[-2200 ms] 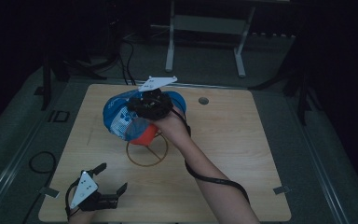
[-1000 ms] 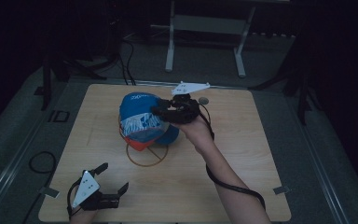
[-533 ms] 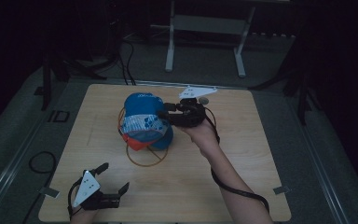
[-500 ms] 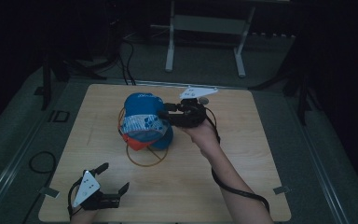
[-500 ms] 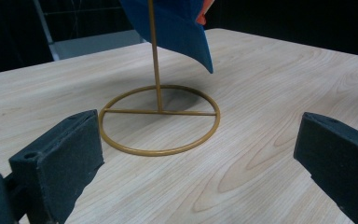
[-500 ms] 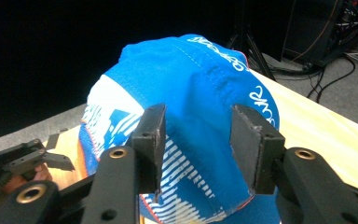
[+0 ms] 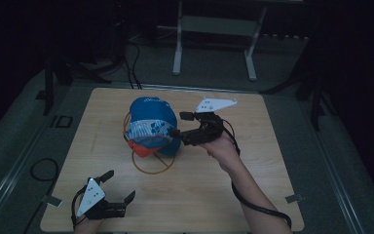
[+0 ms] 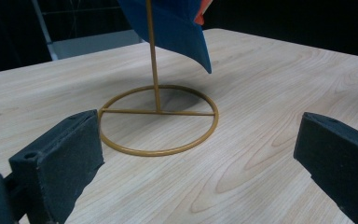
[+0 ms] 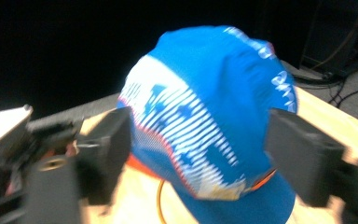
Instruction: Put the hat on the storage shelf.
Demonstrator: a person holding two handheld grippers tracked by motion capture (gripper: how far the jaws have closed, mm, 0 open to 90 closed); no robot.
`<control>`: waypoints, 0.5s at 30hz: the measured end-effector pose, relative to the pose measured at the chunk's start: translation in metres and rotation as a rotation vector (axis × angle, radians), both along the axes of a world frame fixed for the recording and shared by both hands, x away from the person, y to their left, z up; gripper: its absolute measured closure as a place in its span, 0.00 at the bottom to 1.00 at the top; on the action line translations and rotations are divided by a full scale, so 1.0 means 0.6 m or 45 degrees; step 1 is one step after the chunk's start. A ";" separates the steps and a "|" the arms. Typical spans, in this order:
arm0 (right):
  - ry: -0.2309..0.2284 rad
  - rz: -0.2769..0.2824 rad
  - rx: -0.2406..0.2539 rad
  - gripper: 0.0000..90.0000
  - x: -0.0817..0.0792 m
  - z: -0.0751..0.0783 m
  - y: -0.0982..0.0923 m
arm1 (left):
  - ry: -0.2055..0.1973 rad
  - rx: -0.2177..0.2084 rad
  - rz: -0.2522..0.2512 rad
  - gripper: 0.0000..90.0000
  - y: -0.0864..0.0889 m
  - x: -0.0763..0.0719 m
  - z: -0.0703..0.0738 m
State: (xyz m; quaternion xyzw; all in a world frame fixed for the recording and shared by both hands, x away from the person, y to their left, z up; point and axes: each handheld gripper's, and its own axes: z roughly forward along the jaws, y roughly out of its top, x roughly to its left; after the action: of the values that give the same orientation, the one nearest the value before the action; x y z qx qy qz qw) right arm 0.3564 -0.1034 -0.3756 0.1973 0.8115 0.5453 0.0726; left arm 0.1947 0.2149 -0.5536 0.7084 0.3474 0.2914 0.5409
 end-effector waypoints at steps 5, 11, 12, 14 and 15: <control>-0.036 0.058 -0.012 0.15 -0.019 -0.028 -0.012 | 0.002 -0.006 -0.006 0.02 -0.003 0.000 -0.001; -0.032 0.073 -0.023 0.15 -0.029 -0.052 -0.021 | 0.001 -0.002 -0.007 0.02 -0.003 0.000 -0.001; -0.029 0.078 -0.022 0.15 -0.030 -0.056 -0.023 | 0.001 -0.001 -0.006 0.02 -0.003 -0.001 -0.001; -0.024 0.074 -0.033 0.15 -0.033 -0.065 -0.026 | 0.001 -0.003 -0.006 0.02 -0.003 -0.001 -0.001; -0.021 0.075 -0.032 0.15 -0.033 -0.069 -0.028 | 0.002 -0.004 -0.005 0.02 -0.003 -0.001 -0.002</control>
State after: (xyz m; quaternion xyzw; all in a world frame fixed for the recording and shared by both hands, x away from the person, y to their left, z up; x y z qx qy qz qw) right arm 0.3367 -0.1201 -0.4168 0.1680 0.8231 0.5385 0.0656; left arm 0.1942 0.2132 -0.5547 0.7083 0.3470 0.2892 0.5424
